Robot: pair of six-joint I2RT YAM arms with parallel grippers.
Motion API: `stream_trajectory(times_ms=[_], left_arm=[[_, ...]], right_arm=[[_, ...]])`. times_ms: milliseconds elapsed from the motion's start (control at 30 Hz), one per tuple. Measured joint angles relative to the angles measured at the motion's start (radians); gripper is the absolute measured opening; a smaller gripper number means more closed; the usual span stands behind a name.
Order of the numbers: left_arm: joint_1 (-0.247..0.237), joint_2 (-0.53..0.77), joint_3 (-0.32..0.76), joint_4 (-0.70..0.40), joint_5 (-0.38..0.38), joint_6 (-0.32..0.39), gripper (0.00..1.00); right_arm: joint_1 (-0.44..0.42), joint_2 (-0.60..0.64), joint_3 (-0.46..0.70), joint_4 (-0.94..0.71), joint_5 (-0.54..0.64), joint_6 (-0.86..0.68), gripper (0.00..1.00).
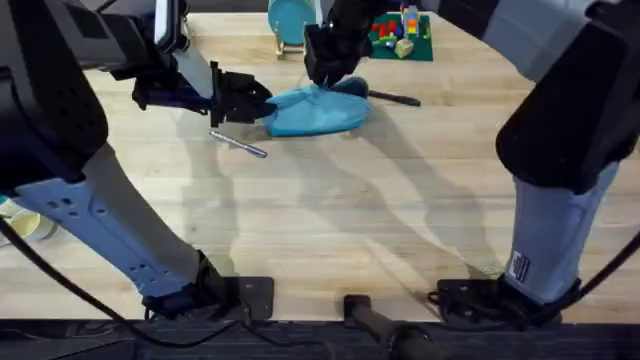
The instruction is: Unzip the bag, pick up the pens from the table one at a time and place them inside, then zip the bag closed.
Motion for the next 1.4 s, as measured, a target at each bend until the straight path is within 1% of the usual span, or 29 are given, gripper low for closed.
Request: stream_trajectory(times_ms=[367,600,933,1133,1400], left_arm=[[-0.001,0.000,0.000,0.000,-0.001,0.000,0.042],[-0.001,0.000,0.000,0.000,-0.002,0.000,0.042],[-0.001,0.000,0.000,0.002,-0.005,0.000,0.042],[0.000,0.000,0.000,0.004,-0.009,0.000,0.042],[0.000,0.000,0.000,0.002,-0.014,0.000,0.042]], right_arm=[[0.007,-0.006,0.017,-0.004,0.000,-0.095,0.031],[0.037,-0.007,0.019,0.001,0.011,-0.173,0.031],[0.078,-0.007,0.019,0.074,0.018,-0.250,0.031],[0.108,-0.007,0.019,0.120,0.032,-0.270,0.031],[0.138,-0.007,0.019,0.128,0.038,-0.280,0.031]])
